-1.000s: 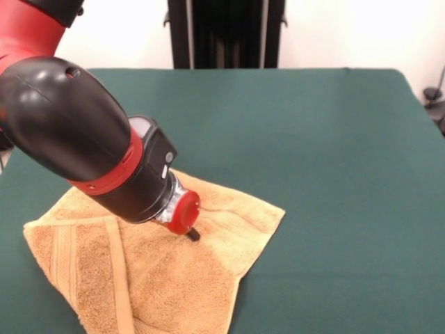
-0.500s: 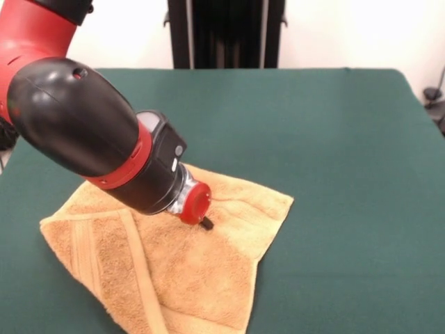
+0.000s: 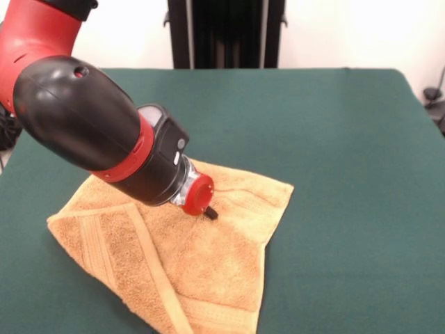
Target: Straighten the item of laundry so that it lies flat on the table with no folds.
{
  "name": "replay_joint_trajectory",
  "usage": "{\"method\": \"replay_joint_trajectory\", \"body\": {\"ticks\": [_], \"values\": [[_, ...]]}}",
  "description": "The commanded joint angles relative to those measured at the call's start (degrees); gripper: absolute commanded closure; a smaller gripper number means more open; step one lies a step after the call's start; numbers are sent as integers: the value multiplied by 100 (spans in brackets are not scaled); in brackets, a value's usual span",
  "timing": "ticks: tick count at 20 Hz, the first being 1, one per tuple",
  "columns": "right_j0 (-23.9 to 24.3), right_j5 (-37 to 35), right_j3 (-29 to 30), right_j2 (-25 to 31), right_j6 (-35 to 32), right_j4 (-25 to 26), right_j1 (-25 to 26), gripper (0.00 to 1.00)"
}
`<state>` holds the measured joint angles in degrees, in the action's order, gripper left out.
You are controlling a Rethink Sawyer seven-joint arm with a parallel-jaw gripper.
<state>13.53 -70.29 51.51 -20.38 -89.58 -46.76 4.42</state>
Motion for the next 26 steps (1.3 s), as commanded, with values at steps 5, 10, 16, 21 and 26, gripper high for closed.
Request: {"method": "replay_joint_trajectory", "body": {"ticks": [5, 10, 16, 21, 26], "values": [[-275, 588, 1926, 919, -481, 328, 39, 100], [-395, 964, 2364, 948, -613, 241, -174, 100], [-456, 1285, 2746, 1109, -524, 281, -360, 100], [-453, 1465, 2989, 1282, -423, 306, -454, 100], [-370, 1265, 3152, 1516, -685, 119, -507, 100]]}}
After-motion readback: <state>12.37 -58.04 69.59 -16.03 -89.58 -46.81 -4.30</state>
